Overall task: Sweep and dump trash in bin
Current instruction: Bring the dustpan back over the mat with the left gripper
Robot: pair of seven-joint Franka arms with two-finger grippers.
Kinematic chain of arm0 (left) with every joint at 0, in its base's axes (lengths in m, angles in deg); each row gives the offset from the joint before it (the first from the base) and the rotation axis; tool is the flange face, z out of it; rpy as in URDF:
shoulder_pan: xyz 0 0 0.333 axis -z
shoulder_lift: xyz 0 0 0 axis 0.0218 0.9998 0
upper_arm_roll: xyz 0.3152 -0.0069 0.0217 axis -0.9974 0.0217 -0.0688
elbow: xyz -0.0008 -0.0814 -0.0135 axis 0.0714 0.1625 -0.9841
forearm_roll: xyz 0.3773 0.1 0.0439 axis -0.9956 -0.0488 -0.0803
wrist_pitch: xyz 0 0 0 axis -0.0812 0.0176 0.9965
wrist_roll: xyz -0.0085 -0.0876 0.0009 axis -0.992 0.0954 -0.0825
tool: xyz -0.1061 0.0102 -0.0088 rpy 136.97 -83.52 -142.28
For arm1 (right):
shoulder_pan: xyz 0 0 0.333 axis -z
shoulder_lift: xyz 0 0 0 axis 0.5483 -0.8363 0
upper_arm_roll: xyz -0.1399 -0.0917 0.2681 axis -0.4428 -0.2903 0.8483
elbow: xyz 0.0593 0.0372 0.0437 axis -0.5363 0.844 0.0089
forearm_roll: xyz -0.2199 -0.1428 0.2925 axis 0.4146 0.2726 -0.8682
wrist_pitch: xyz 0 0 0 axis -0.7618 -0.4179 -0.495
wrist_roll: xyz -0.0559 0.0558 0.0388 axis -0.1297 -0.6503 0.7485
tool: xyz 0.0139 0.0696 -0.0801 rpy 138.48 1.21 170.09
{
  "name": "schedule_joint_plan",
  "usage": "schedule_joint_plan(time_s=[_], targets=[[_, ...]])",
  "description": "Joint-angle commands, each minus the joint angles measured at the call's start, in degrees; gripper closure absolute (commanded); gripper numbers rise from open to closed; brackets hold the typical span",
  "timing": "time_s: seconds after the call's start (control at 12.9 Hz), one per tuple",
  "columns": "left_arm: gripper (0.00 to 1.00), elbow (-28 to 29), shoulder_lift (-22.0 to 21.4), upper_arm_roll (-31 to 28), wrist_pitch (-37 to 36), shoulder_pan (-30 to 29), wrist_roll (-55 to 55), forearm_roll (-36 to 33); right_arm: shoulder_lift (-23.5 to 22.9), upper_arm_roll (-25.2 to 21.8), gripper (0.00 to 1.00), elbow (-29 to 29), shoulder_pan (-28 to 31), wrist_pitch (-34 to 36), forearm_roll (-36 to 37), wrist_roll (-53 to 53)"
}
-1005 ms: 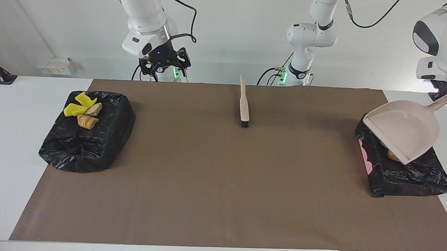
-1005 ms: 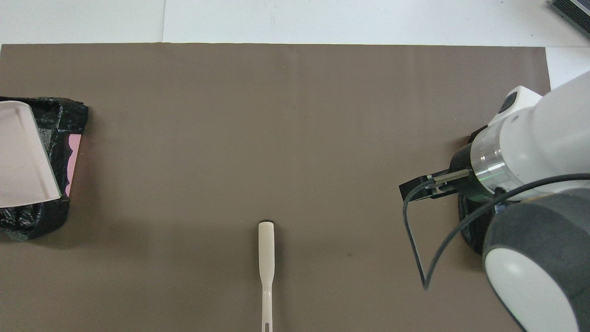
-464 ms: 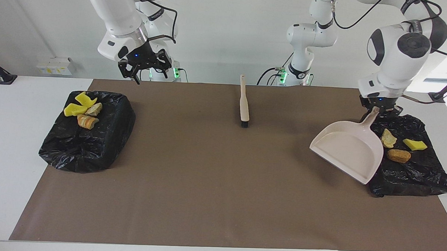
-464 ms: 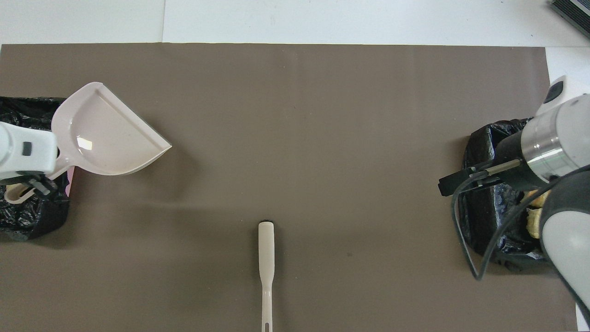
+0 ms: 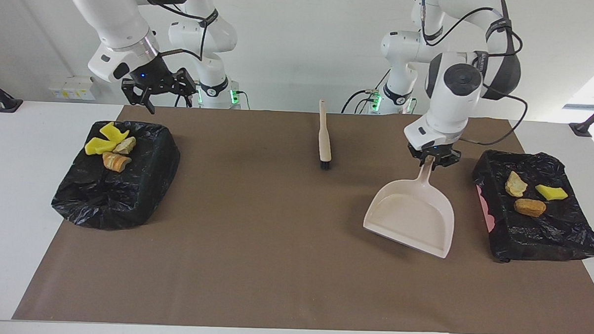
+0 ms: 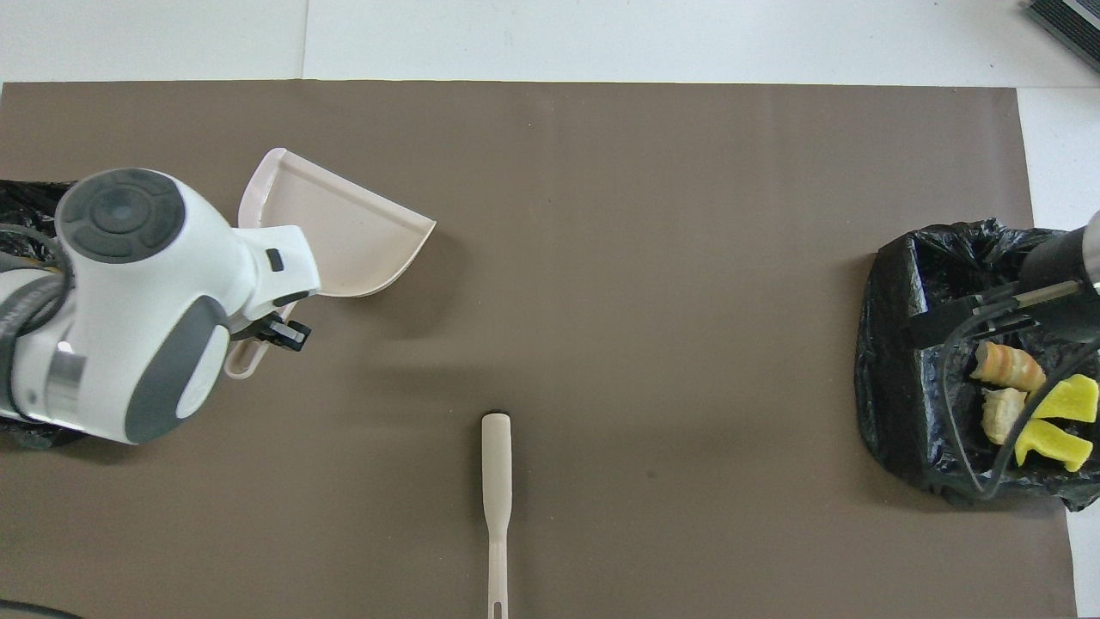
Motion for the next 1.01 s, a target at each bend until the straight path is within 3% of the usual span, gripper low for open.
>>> schedule_joint_plan(time_s=[0.0, 0.23, 0.54, 0.77, 0.93], targets=[[1.0, -2.1, 4.8, 6.2, 5.0, -0.1, -11.5, 1.3, 0.5, -4.0, 0.0, 0.1, -0.5, -0.1, 1.4, 3.3], [1.0, -9.2, 13.1, 12.0, 7.0, 0.1, -23.8, 1.3, 1.1, -4.8, 0.0, 0.2, -0.4, -2.3, 1.3, 2.5], [1.0, -12.6, 17.4, 13.7, 10.3, 1.6, -32.3, 1.5, 0.9, -4.8, 0.0, 0.0, -0.4, -2.3, 1.5, -8.9], [1.0, -19.2, 23.6, 13.6, 9.7, 4.8, -37.3, -0.7, 1.6, -4.7, 0.0, 0.1, 0.3, -2.4, 0.7, -9.5], [1.0, -20.2, 24.6, 13.7, 9.6, 5.0, -38.8, -2.2, 1.6, -4.6, 0.0, 0.1, 0.2, -2.4, 0.6, -10.1]])
